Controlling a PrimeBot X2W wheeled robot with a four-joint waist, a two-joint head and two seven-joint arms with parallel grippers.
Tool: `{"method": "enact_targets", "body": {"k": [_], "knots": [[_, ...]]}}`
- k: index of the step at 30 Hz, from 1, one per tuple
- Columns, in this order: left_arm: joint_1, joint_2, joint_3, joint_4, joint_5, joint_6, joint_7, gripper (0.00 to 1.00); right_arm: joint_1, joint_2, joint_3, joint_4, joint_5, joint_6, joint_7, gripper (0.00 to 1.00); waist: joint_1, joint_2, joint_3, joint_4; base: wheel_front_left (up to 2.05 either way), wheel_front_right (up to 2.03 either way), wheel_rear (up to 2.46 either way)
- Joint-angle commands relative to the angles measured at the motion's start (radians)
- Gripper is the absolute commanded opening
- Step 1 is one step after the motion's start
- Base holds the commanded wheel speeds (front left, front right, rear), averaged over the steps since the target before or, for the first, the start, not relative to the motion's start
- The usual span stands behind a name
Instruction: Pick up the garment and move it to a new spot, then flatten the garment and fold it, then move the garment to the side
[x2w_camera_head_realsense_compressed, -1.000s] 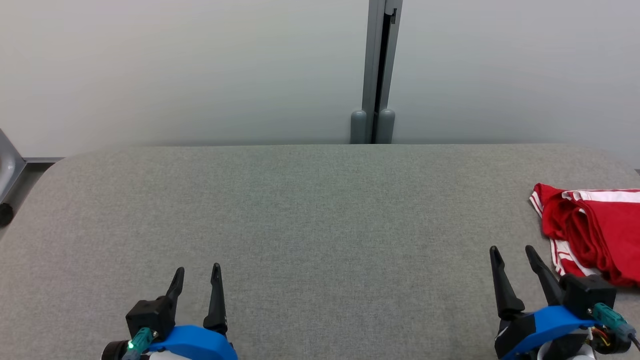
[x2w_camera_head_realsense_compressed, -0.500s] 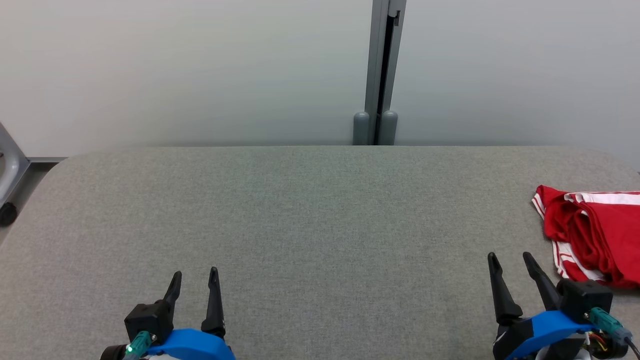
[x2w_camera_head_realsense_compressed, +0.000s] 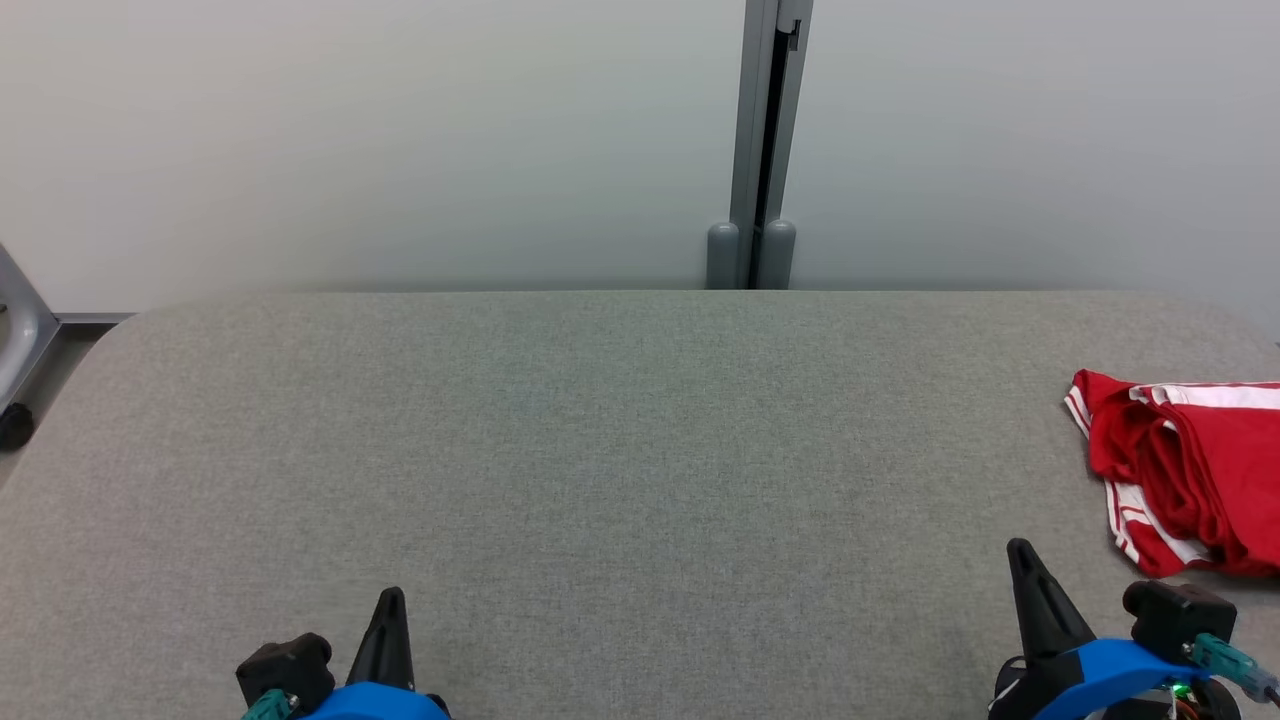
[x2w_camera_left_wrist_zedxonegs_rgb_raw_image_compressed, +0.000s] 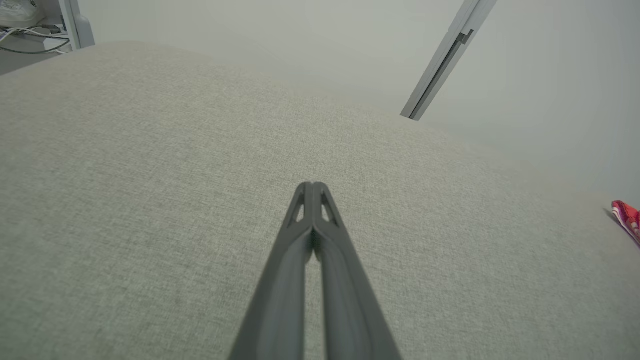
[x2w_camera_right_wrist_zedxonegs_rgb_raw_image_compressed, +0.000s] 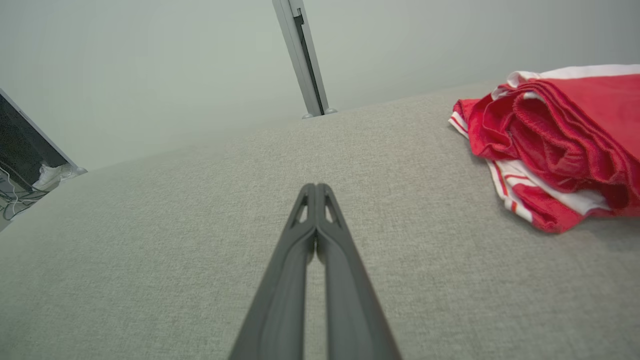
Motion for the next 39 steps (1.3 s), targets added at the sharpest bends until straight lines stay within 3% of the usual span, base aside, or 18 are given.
{"method": "enact_targets", "body": {"k": [1,20,39], "knots": [[-0.026,0.001,0.026,-0.02,-0.031,-0.011,0.008,0.0,-0.022,-0.004,-0.003,-0.021,0.045,0.0,0.006,0.0,0.0,0.0,0.0,-0.001,0.0,0.0,0.0],[-0.042,-0.04,0.155,-0.05,-0.258,-0.086,0.09,0.0,-0.032,-0.006,-0.009,-0.05,0.368,0.0,0.054,0.0,0.0,0.0,0.007,-0.008,0.0,0.0,0.0],[-0.051,-0.072,0.256,-0.076,-0.433,-0.145,0.153,0.0,-0.044,-0.007,-0.019,-0.067,0.615,0.0,0.096,0.0,0.0,0.0,0.013,-0.014,0.0,0.0,0.0]]}}
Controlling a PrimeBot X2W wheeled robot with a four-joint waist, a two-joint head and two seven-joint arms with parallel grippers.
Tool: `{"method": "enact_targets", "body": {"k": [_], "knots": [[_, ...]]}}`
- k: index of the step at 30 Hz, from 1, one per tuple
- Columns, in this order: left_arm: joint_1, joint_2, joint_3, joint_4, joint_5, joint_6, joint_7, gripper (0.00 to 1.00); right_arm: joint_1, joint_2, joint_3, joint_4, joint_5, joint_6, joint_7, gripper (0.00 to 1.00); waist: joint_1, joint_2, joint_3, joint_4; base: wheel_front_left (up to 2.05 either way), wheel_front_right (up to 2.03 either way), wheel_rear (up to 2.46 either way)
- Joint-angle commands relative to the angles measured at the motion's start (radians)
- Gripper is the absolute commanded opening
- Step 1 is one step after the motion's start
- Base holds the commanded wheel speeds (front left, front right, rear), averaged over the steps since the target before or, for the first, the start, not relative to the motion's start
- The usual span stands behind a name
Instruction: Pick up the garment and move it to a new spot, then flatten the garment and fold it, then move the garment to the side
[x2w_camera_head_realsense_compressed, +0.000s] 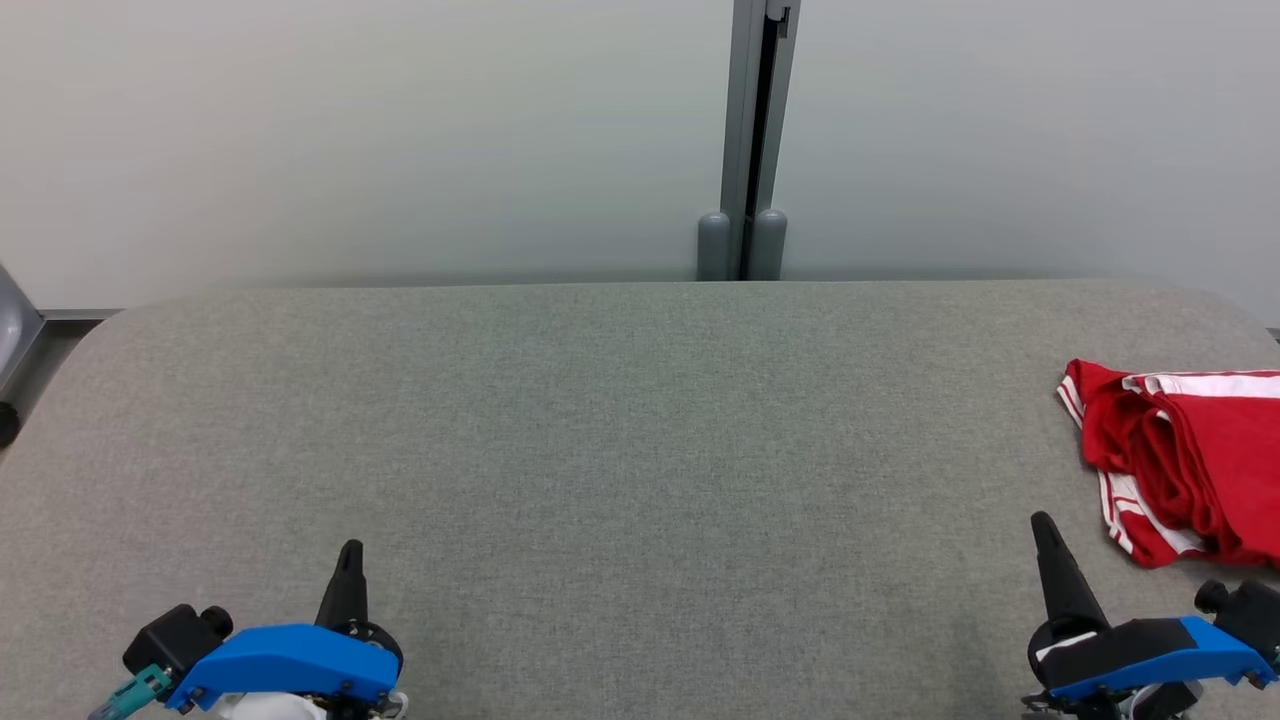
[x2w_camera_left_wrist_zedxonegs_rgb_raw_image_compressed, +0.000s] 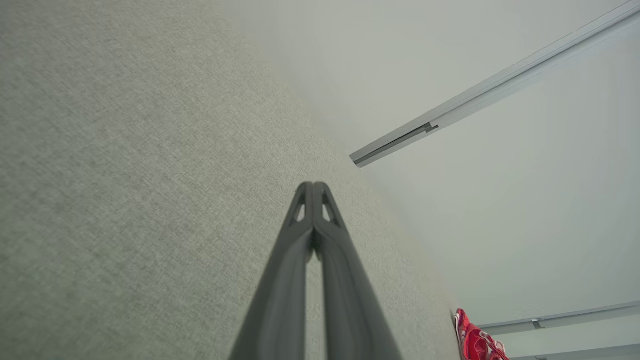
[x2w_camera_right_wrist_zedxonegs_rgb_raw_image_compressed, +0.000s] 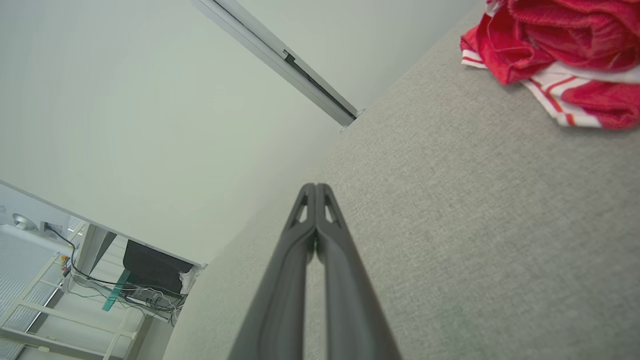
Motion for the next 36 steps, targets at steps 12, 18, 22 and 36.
{"method": "enact_targets", "body": {"k": [12,18,22,36], "knots": [[-0.032,-0.017,0.069,-0.029,-0.107,-0.039,0.038,0.0,-0.035,-0.007,-0.009,-0.026,0.153,0.0,0.028,0.0,0.0,0.0,0.004,-0.004,0.0,0.0,0.0],[-0.036,-0.027,0.095,-0.035,-0.153,-0.054,0.055,0.0,-0.037,-0.008,-0.011,-0.029,0.218,0.0,0.039,0.0,0.0,0.0,0.006,-0.006,0.0,0.0,0.0],[-0.036,-0.033,0.11,-0.039,-0.182,-0.064,0.066,0.0,-0.039,-0.008,-0.013,-0.032,0.26,0.0,0.046,0.0,0.0,0.0,0.007,-0.008,0.0,0.0,0.0],[-0.04,-0.049,0.167,-0.052,-0.275,-0.095,0.101,0.0,-0.046,-0.009,-0.018,-0.041,0.393,0.0,0.069,0.0,0.0,0.0,0.012,-0.013,0.0,0.0,0.0]]}}
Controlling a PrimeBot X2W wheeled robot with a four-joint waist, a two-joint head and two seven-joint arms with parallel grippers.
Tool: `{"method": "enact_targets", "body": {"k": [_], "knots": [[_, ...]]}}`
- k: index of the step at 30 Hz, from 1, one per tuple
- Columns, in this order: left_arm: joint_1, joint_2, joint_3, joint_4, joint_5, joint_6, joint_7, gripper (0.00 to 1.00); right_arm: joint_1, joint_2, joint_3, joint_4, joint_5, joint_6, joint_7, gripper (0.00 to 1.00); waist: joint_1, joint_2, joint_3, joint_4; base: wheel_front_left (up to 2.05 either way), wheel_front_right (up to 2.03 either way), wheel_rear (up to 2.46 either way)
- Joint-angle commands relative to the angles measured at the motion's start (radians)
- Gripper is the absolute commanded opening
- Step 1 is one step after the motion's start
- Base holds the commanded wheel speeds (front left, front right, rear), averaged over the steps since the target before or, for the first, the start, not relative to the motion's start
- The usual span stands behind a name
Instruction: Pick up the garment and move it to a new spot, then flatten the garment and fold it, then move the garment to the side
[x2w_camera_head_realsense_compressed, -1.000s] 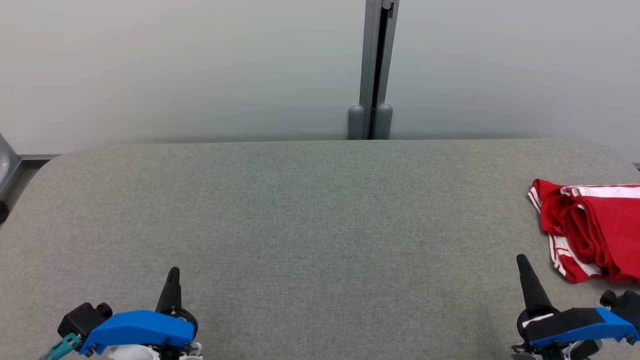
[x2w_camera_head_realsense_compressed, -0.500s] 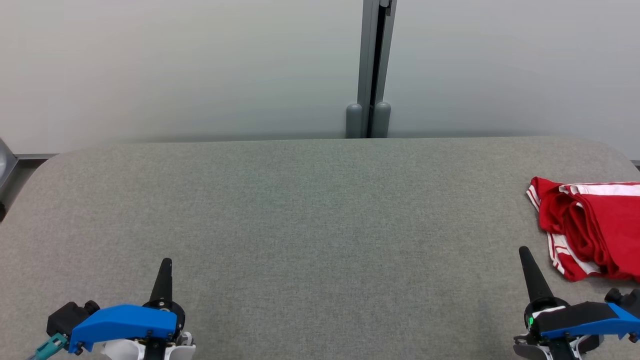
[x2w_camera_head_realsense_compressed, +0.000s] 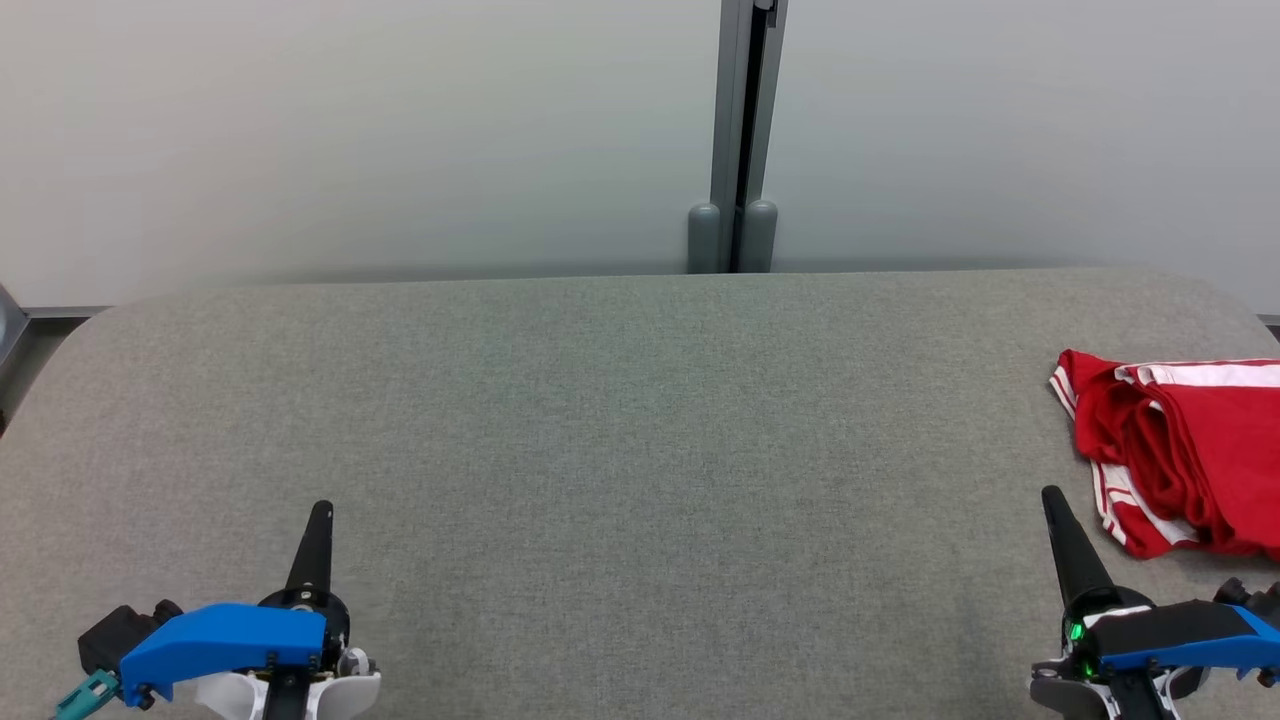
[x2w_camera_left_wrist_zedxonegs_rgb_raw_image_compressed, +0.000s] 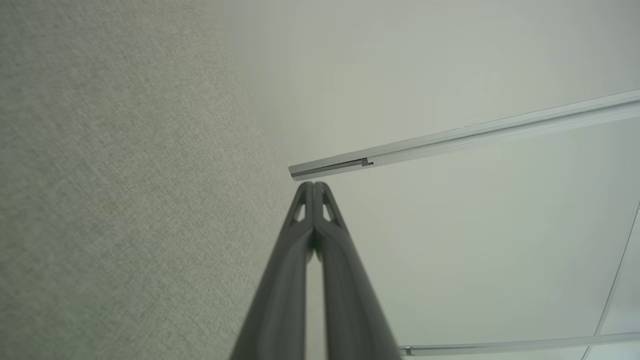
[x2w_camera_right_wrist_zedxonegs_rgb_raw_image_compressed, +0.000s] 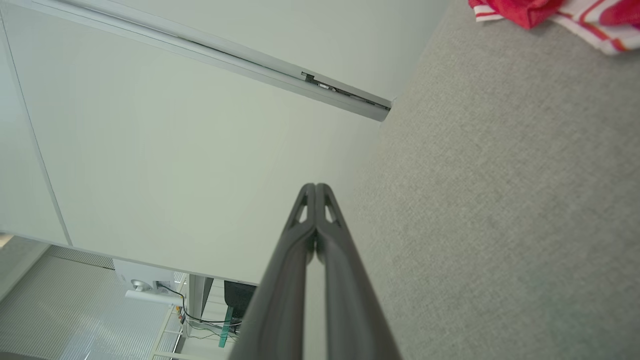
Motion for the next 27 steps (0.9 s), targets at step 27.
{"method": "enact_targets", "body": {"k": [27], "knots": [[-0.027,-0.029,0.104,-0.032,-0.166,-0.058,0.063,0.0,-0.03,-0.009,-0.012,-0.024,0.238,0.0,0.041,0.0,-0.0001,0.0,0.01,-0.01,0.0,0.0,0.0]]}}
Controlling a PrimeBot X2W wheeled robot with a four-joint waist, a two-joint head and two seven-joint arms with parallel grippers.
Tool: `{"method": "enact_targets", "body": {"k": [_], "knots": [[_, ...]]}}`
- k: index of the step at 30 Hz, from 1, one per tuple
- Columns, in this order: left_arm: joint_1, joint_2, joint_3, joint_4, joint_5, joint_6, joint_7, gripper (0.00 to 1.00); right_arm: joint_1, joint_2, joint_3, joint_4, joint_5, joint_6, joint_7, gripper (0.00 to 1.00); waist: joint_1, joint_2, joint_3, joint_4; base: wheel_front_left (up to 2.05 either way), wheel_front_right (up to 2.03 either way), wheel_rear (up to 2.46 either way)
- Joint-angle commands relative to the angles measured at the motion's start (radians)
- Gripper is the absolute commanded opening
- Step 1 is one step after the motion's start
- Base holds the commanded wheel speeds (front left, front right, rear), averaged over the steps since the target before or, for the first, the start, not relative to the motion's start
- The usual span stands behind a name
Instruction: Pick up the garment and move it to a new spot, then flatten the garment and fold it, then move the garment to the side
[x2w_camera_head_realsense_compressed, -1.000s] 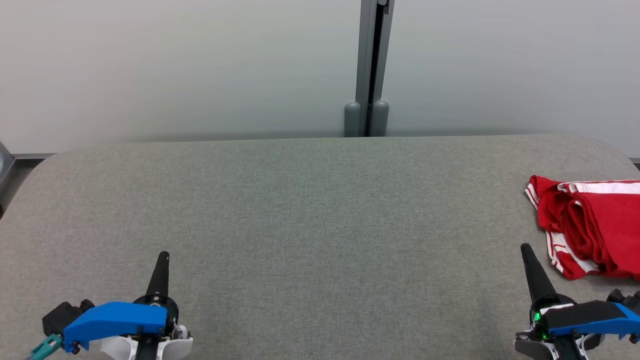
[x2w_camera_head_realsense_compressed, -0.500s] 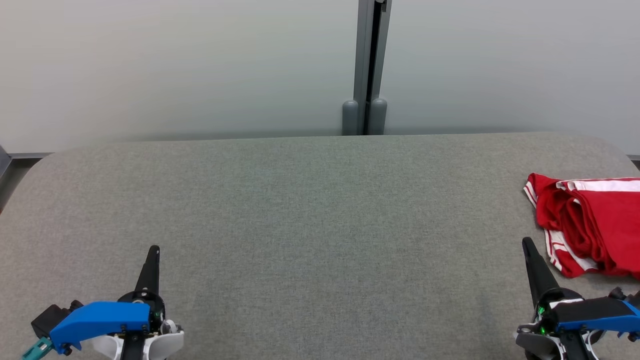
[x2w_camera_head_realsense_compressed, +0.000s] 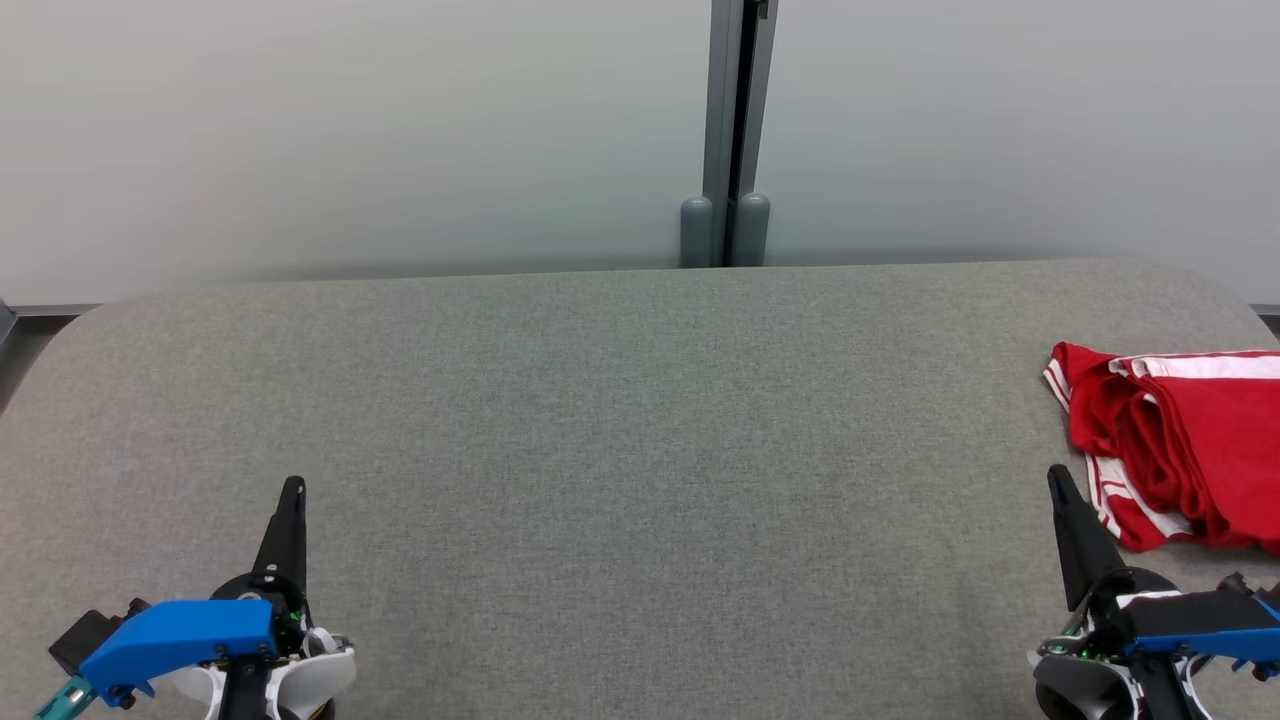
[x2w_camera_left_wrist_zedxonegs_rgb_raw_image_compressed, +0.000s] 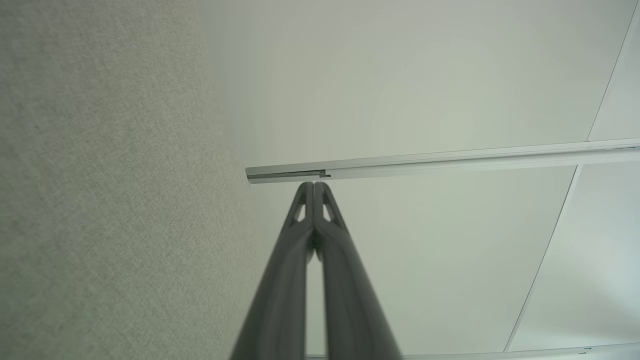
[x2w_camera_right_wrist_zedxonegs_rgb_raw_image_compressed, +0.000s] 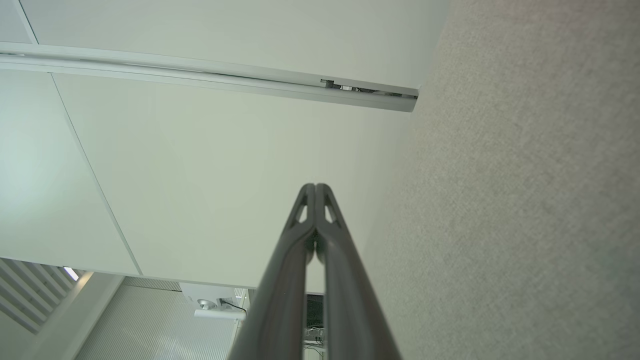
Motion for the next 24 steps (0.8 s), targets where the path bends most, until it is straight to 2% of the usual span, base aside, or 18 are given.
{"method": "enact_targets", "body": {"k": [1,16,24], "knots": [[-0.014,-0.001,0.013,-0.006,-0.016,-0.008,0.006,0.0,-0.012,-0.008,-0.005,-0.007,0.022,0.0,0.004,0.0,-0.0001,-0.0001,0.0,0.0,0.0,0.0,0.0],[-0.016,-0.016,0.05,-0.016,-0.082,-0.034,0.031,0.0,-0.017,-0.008,-0.008,-0.012,0.117,0.0,0.021,0.0,-0.0001,-0.0001,0.005,-0.006,0.0,0.0,0.0],[-0.016,-0.016,0.052,-0.016,-0.082,-0.032,0.033,0.0,-0.017,-0.008,-0.008,-0.012,0.116,0.0,0.021,0.0,-0.0001,-0.0001,0.006,-0.006,0.0,0.0,0.0]]}}
